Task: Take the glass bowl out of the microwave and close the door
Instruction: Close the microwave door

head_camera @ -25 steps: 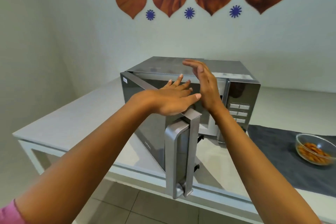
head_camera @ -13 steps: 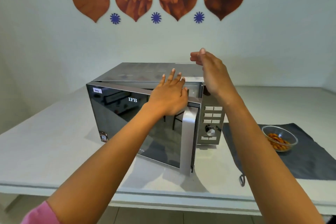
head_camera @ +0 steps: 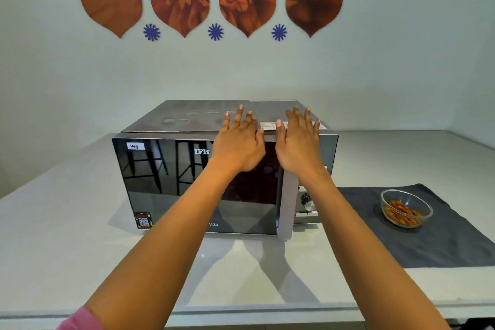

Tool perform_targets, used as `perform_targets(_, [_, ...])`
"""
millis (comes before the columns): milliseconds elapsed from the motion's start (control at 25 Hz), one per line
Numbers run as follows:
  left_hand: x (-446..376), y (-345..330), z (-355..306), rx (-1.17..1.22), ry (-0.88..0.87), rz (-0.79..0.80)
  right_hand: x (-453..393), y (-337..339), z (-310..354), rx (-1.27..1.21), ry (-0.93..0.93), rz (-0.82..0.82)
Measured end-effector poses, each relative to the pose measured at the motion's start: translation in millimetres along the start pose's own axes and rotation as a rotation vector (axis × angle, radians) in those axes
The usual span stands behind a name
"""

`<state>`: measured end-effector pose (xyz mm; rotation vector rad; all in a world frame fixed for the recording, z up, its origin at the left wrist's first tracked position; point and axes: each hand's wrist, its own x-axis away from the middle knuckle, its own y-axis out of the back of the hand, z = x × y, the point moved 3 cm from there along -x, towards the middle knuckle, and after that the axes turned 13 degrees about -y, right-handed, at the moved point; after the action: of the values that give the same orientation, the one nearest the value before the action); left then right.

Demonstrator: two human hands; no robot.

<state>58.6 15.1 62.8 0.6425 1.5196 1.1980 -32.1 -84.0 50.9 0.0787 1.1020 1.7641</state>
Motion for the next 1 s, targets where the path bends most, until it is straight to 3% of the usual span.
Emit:
perform_targets(280, [-5.2, -9.2, 7.6, -0.016, -0.013, -0.040, -11.0, -10.6, 2.0, 0.115, 0.082, -0.093])
perform_targets(1000, [-14.2, -18.7, 9.9, -0.086, 0.033, -0.128, -20.0, -16.4, -2.3, 0.120, 0.160, -0.170])
